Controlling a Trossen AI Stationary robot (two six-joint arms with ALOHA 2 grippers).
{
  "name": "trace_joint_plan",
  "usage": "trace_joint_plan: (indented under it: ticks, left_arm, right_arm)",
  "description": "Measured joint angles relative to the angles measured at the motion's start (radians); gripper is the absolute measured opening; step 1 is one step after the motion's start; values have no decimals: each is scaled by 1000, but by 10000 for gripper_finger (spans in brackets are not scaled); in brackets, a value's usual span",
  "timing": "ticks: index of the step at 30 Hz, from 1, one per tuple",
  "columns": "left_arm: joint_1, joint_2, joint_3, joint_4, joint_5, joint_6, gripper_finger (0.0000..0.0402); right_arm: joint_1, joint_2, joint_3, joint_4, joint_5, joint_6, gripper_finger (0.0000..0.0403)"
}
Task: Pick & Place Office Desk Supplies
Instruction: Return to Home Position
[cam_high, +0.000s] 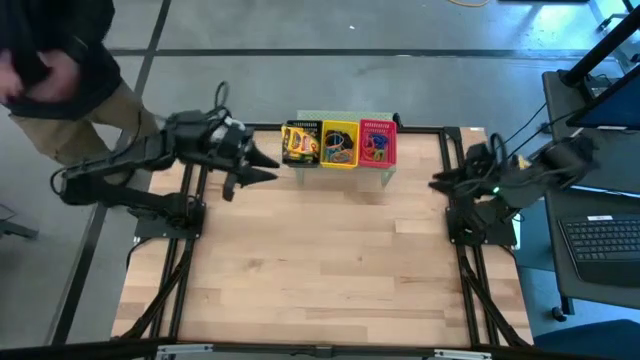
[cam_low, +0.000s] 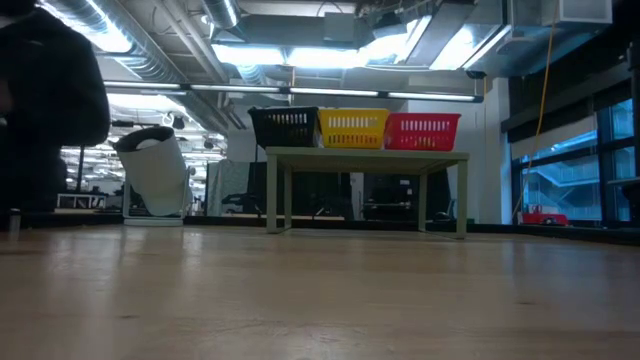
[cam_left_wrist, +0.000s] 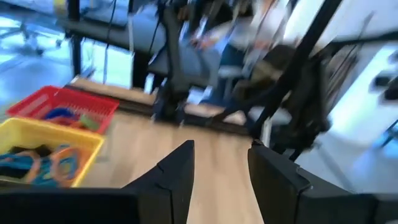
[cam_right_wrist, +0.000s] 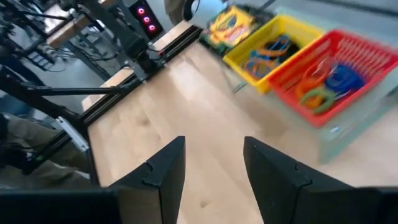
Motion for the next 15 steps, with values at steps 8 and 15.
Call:
trace_joint_plan:
  ticks: [8, 15]
  left_arm:
    - [-60, -169, -252, 119, -4, -63, 143]
    - [-125, -263, -423, 229, -83, -48, 143]
  right_arm:
    - [0, -225, -504, 423, -78, 63, 164]
    - [0, -396, -837, 803, -158, -32, 164]
